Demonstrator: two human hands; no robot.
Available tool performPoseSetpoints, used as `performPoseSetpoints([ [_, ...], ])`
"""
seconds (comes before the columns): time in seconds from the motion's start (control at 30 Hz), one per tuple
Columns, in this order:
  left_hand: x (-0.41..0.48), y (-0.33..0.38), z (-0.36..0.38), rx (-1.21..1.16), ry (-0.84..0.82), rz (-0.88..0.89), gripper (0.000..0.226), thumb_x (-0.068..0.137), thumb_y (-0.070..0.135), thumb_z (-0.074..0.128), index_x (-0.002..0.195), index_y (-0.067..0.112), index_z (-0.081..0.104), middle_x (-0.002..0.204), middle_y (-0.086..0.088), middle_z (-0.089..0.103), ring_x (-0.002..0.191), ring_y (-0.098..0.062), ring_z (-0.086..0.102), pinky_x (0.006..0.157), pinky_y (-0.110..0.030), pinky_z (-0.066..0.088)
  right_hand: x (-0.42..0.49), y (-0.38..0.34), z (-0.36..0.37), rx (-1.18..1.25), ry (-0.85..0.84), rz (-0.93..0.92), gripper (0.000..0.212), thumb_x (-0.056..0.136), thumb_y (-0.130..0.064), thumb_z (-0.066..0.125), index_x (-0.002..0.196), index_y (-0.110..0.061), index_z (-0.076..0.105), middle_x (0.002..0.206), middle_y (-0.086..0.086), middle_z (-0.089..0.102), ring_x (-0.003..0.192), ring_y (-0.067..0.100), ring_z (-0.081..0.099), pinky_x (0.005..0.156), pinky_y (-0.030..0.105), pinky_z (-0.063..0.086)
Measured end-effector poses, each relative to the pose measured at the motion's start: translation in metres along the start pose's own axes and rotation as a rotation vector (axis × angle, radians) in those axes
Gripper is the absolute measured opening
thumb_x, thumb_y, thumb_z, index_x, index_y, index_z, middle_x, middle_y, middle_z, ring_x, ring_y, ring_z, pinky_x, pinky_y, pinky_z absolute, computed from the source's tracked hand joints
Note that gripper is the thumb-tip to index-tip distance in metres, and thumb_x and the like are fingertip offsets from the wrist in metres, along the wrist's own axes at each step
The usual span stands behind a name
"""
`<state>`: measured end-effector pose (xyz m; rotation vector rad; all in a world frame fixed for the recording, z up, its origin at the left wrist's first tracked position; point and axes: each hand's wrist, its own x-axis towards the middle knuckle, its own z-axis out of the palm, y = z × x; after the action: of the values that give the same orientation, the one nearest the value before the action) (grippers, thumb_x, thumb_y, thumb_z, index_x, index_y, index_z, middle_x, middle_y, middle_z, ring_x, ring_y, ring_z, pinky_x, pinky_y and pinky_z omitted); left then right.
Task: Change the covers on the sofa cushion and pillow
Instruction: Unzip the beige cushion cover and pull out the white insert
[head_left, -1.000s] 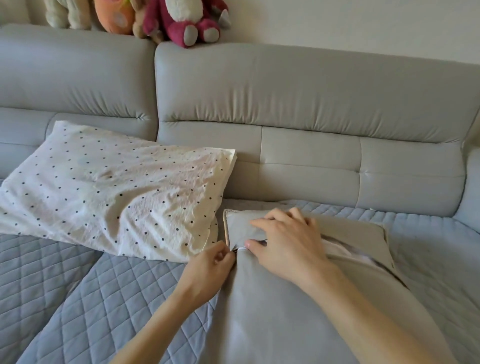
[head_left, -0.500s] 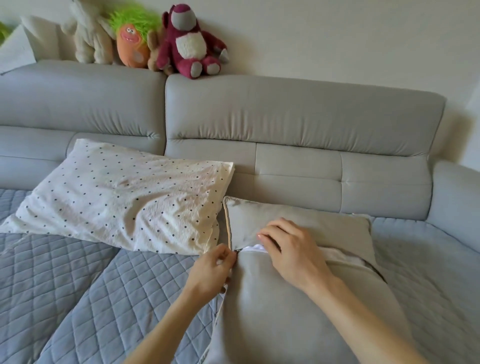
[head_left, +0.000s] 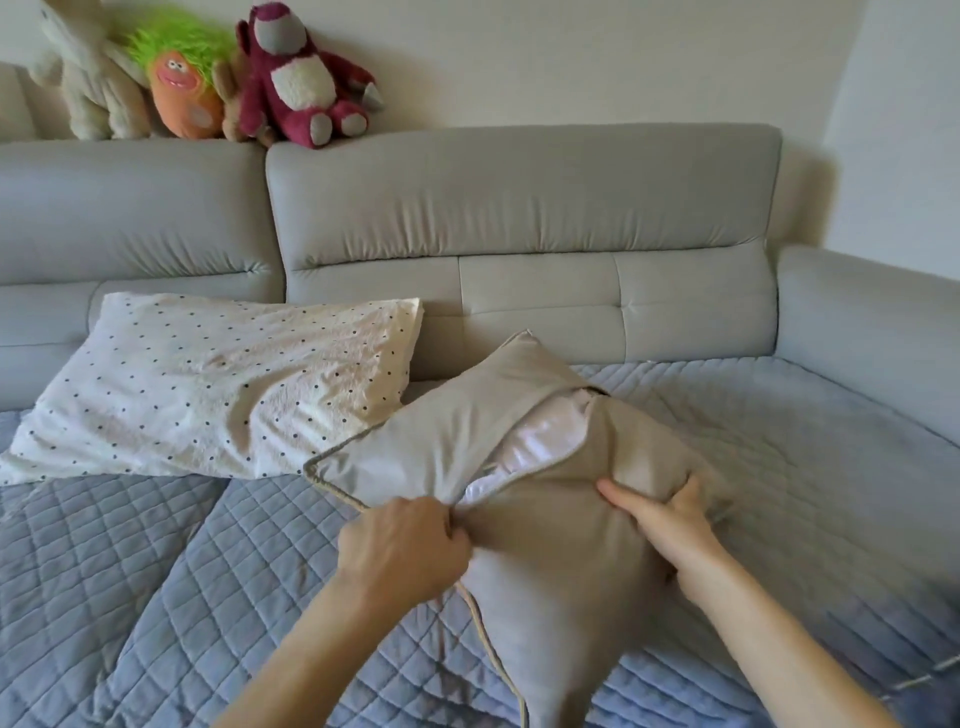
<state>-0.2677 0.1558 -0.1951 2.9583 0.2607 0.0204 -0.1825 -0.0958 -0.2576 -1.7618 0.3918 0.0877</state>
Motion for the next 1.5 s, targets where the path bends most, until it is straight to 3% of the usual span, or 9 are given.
performPoseSetpoints([
  [0.27,0.072,0.077,-0.011,-0.039,0.22,0.181,0.057,0.087,0.065,0.041,0.138,0.044,0.024,0.145,0.003,0.029,0.134,-0.033,0.026,0.1,-0.06,0.031,-0.006,0.004,-0.013,0.015,0.114,-0.421,0.087,0.079,-0.017,0.079,0.151,-0.026,0.032,0.15,-0.002,0.041,0.138,0.018,0.039,0.116,0.037,0.03],
  [0.47,0.082,0.086,0.004,-0.212,0.19,0.242,0.051,0.091,0.07,0.032,0.139,0.055,0.03,0.152,0.014,0.027,0.142,-0.02,0.027,0.112,-0.052,0.028,0.01,-0.031,-0.089,-0.083,-0.132,-0.323,0.085,0.082,-0.014,0.076,0.151,-0.036,0.034,0.147,-0.014,0.039,0.14,0.011,0.034,0.114,0.032,0.029],
  [0.6,0.073,0.1,0.03,-0.108,0.229,0.282,0.055,0.089,0.073,0.023,0.139,0.051,0.028,0.142,0.018,0.041,0.136,-0.017,0.038,0.108,-0.044,0.031,0.029,-0.04,-0.084,-0.712,-0.079,-0.2,0.087,0.085,-0.021,0.058,0.157,-0.028,0.01,0.166,0.001,-0.003,0.152,0.03,0.004,0.119,0.047,0.019],
  [0.7,0.066,0.104,0.048,-0.092,0.338,0.223,0.059,0.085,0.075,0.023,0.138,0.05,0.033,0.132,0.02,0.049,0.126,-0.016,0.046,0.101,-0.04,0.035,0.013,-0.042,-0.04,-0.747,0.246,-0.696,0.068,0.081,-0.031,0.039,0.149,-0.026,0.036,0.162,0.003,0.02,0.149,0.028,0.016,0.118,0.05,0.024],
  [0.8,0.063,0.088,0.049,-0.252,0.315,0.23,0.067,0.078,0.077,0.024,0.142,0.059,0.021,0.137,0.029,0.042,0.128,-0.006,0.04,0.104,-0.036,0.033,-0.012,-0.055,0.004,-0.467,0.048,-0.984,0.058,0.086,-0.042,0.029,0.135,-0.025,0.056,0.146,-0.014,0.046,0.138,0.005,0.036,0.112,0.015,0.025],
  [1.03,0.093,0.041,0.025,-0.609,0.007,0.206,0.066,0.07,0.072,0.045,0.135,0.063,0.04,0.121,0.017,0.061,0.121,-0.011,0.049,0.108,-0.043,0.037,0.009,-0.035,0.04,-0.728,0.107,-1.02,0.043,0.091,-0.057,0.043,0.099,-0.02,0.064,0.106,-0.001,0.066,0.1,0.022,0.063,0.082,0.035,0.05],
  [1.17,0.1,0.061,0.015,-0.354,0.147,0.177,0.035,0.084,0.055,0.041,0.118,0.049,0.048,0.107,0.017,0.063,0.106,-0.016,0.058,0.092,-0.045,0.049,0.009,-0.036,0.03,-0.935,0.033,-0.941,0.058,0.085,-0.057,0.037,0.127,-0.022,0.054,0.147,0.001,0.047,0.122,0.025,0.053,0.096,0.04,0.043],
  [1.33,0.109,0.094,0.009,0.078,0.284,0.258,0.035,0.086,0.048,0.052,0.11,0.031,0.033,0.107,0.005,0.053,0.102,-0.027,0.052,0.078,-0.043,0.046,-0.002,-0.051,0.026,-1.106,-0.058,-0.84,0.053,0.08,-0.047,0.047,0.127,-0.024,0.043,0.126,-0.003,0.059,0.115,0.026,0.049,0.095,0.039,0.038],
  [1.5,0.141,0.08,-0.021,-0.049,0.024,0.256,0.03,0.081,0.05,0.062,0.107,0.043,0.049,0.113,0.007,0.053,0.102,-0.022,0.056,0.084,-0.042,0.051,0.008,-0.084,0.035,-1.197,-0.244,-0.614,0.074,0.077,-0.042,0.057,0.145,-0.026,0.032,0.139,0.0,0.05,0.129,0.029,0.047,0.102,0.042,0.035],
])
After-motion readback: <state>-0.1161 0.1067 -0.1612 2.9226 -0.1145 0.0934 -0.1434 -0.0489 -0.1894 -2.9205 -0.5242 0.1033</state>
